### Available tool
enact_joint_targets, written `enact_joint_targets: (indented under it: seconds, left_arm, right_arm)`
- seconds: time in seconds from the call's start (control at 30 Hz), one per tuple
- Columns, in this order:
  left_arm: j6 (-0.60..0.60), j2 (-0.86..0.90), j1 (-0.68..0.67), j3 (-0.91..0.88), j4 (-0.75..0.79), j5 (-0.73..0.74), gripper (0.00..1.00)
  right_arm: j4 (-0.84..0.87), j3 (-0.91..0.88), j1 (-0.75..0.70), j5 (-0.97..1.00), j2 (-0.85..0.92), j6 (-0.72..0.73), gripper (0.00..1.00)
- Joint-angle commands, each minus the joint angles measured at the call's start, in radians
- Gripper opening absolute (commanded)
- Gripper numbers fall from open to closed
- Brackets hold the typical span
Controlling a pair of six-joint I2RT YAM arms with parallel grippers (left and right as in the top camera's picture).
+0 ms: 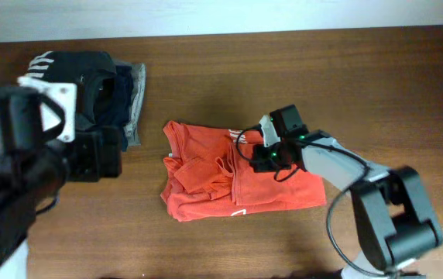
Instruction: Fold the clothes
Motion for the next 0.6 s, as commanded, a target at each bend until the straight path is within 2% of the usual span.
enact_joint_targets:
  seconds: [0.0,0.03,0.17,0.3,0.37,0.4,0.43,0.47,0.5,0.53,0.57]
  left_arm:
    - [0.001,0.053,0.0,-0.072,-0.002,0.07,0.99]
    - [0.001,0.073,0.0,-0.108,-0.001,0.07,0.99]
    - [0.001,0.152,0.002,-0.225,0.018,0.081,0.99]
    - [0.001,0.234,0.003,-0.381,0.137,0.164,0.99]
    - [0.001,0.291,0.003,-0.473,0.213,0.218,0.99]
    - [0.001,0.32,0.003,-0.512,0.242,0.247,0.99]
    - [0.001,0.362,0.003,-0.564,0.283,0.276,0.99]
    - [0.001,0.374,0.003,-0.579,0.295,0.282,0.99]
    - [0.002,0.422,0.003,-0.633,0.343,0.302,0.99]
    - [0.012,0.466,0.003,-0.674,0.388,0.319,0.99]
    - [0.04,0.501,0.003,-0.698,0.42,0.347,0.99]
  right_arm:
    - [0.253,0.006,0.001,-0.147,0.024,0.048,0.04]
    - [0.306,0.023,-0.011,-0.213,0.016,0.06,0.04]
    - [0.241,0.076,-0.06,-0.306,-0.049,0.038,0.04]
    - [0.024,0.12,-0.127,-0.29,-0.219,-0.079,0.09]
    - [-0.119,0.14,-0.175,-0.259,-0.349,-0.132,0.15]
    - [-0.175,0.149,-0.197,-0.236,-0.402,-0.145,0.23]
    - [-0.239,0.162,-0.225,-0.209,-0.465,-0.158,0.36]
    - [-0.261,0.166,-0.237,-0.201,-0.49,-0.163,0.41]
    - [-0.333,0.178,-0.279,-0.186,-0.575,-0.164,0.56]
    - [-0.372,0.181,-0.309,-0.186,-0.631,-0.165,0.62]
    - [-0.401,0.181,-0.331,-0.186,-0.674,-0.172,0.64]
